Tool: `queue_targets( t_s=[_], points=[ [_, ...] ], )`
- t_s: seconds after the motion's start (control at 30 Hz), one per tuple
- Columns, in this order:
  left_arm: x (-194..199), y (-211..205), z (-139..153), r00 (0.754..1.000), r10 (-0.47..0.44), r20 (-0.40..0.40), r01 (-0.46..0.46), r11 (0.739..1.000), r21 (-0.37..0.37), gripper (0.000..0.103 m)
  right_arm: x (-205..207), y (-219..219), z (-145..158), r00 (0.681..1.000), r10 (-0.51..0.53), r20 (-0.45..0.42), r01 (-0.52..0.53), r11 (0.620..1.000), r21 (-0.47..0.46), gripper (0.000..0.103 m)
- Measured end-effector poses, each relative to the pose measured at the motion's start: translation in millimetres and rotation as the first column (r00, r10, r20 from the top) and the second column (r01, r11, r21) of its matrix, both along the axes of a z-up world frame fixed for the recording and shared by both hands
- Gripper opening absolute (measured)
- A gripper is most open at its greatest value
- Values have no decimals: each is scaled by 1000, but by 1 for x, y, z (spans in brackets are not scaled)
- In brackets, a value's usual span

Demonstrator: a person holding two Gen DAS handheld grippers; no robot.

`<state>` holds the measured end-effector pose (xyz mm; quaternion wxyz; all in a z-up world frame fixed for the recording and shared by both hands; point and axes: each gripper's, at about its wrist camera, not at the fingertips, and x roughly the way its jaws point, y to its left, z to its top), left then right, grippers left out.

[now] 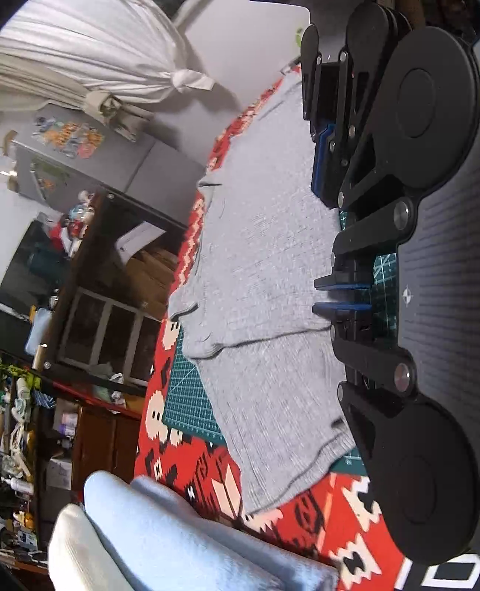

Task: Fold clothes

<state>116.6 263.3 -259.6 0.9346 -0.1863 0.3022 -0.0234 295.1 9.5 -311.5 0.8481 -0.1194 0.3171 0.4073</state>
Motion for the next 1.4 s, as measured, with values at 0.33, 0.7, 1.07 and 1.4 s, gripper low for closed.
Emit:
queue_targets(
  t_s=[0.33, 0.7, 1.07, 1.4],
  points=[
    [-7, 1, -3, 1000, 6, -8, -6, 1000, 13, 7, 1, 35, -2, 998, 52, -22, -52, 999, 4, 11],
    [-17, -8, 6, 1000, -21, -11, 21, 998, 55, 33, -12, -10, 11, 1000, -18, -7, 18, 998, 64, 43],
    [-2, -49, 44, 992, -95, 81, 74, 970, 231, 95, 12, -93, 27, 988, -155, 21, 152, 984, 89, 102],
    [81, -66, 22, 995, -91, -32, 96, 967, 235, 98, 75, -122, 27, 963, -262, 66, 260, 965, 40, 103]
  ],
)
